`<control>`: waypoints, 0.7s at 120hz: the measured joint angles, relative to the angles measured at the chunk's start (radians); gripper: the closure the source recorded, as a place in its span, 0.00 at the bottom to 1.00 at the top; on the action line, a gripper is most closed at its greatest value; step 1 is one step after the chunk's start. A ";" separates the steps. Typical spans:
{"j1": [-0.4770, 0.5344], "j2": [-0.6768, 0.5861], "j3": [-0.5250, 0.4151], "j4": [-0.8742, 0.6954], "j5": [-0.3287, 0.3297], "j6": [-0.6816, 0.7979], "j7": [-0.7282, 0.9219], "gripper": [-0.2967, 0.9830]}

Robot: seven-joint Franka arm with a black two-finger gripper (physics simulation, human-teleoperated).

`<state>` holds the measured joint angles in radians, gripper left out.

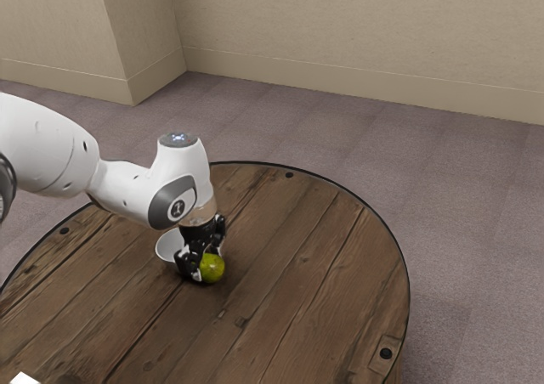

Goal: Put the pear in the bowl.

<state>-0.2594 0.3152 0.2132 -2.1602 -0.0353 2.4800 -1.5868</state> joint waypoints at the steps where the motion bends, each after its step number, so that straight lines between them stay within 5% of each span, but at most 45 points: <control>1: 0.000 0.000 0.000 0.000 0.000 0.000 -0.002 0.40; 65: -0.001 -0.079 -0.002 0.003 0.000 -0.054 -0.083 0.51; 84: 0.095 -0.125 -0.028 0.011 0.001 -0.069 -0.094 0.53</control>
<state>-0.1641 0.1899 0.1847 -2.1491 -0.0345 2.4109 -1.6812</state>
